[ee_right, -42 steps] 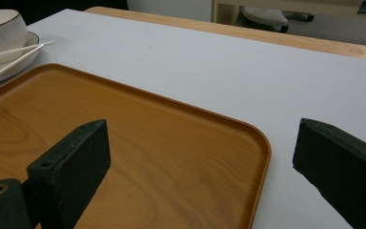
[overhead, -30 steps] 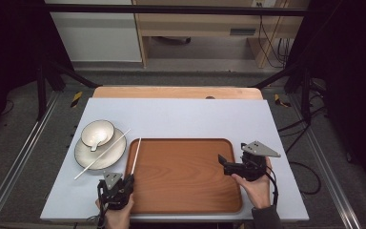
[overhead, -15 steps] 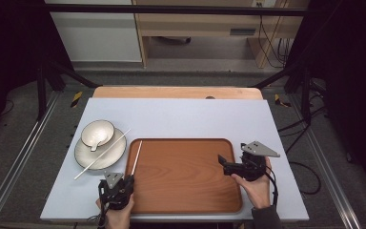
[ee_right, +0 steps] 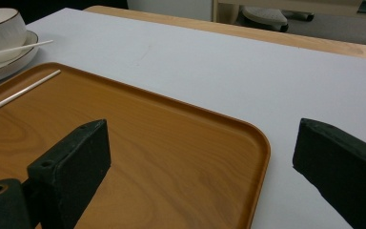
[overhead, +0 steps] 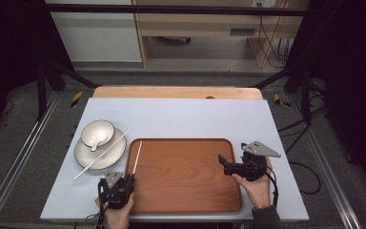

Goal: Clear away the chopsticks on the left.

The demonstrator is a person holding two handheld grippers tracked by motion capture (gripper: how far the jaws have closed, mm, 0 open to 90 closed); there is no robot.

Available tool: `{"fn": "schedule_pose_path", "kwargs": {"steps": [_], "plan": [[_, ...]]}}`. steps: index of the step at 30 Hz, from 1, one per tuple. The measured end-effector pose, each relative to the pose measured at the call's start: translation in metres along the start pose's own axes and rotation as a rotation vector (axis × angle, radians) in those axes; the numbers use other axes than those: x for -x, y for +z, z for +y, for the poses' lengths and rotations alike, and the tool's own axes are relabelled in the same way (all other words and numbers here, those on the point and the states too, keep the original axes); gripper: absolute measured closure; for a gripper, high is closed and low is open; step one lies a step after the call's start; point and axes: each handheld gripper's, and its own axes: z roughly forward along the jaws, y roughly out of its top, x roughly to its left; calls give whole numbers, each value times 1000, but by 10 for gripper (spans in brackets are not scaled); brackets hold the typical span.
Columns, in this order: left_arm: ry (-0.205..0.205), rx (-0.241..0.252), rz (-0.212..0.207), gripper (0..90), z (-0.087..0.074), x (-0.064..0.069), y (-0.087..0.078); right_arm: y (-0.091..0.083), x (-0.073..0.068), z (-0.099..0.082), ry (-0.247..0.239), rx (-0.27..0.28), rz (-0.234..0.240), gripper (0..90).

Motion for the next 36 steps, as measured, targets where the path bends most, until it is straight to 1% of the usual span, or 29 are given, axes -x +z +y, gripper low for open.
{"fn": "schedule_pose_path", "kwargs": {"steps": [3,5,6,8,9,10,11,13,14,16,17,20,23,25,28,29,32,34,36], "plan": [[1,22,-28,769,5,-1,-4,-1,1,0,3,4,-1,56],[12,37,-50,755,9,-2,-8,-1,1,0,7,5,-1,56],[23,48,-66,732,12,-2,-9,-1,1,1,4,7,-1,56],[42,66,-110,722,16,-4,-12,-2,1,1,8,7,0,56],[43,73,-128,715,18,-5,-13,-2,1,1,9,7,0,56],[54,78,-145,705,20,-6,-14,-2,1,1,8,9,0,56],[74,84,-160,695,22,-7,-15,-2,1,1,7,9,-1,56],[115,88,-170,669,27,-8,-17,-3,1,1,12,10,0,56],[130,86,-183,653,30,-10,-18,-3,1,1,11,10,-1,56],[148,81,-220,623,35,-12,-20,-3,1,1,13,11,0,56],[161,80,-233,605,38,-14,-20,-3,2,1,12,10,-1,56],[197,71,-254,555,44,-18,-22,-4,2,1,19,14,0,56],[230,67,-255,504,49,-23,-23,-4,3,1,15,14,-3,56],[249,56,-258,465,51,-28,-24,-4,3,1,13,15,-5,56],[261,39,-266,421,54,-37,-25,-4,3,1,15,15,-3,56],[259,36,-271,409,55,-41,-25,-4,3,1,15,14,-2,56],[255,43,-284,373,54,-52,-27,-4,2,1,13,10,-3,56],[270,41,-272,356,52,-60,-27,-4,2,1,12,9,-5,56],[278,37,-268,342,51,-68,-28,-4,3,1,15,11,-3,57]]}}
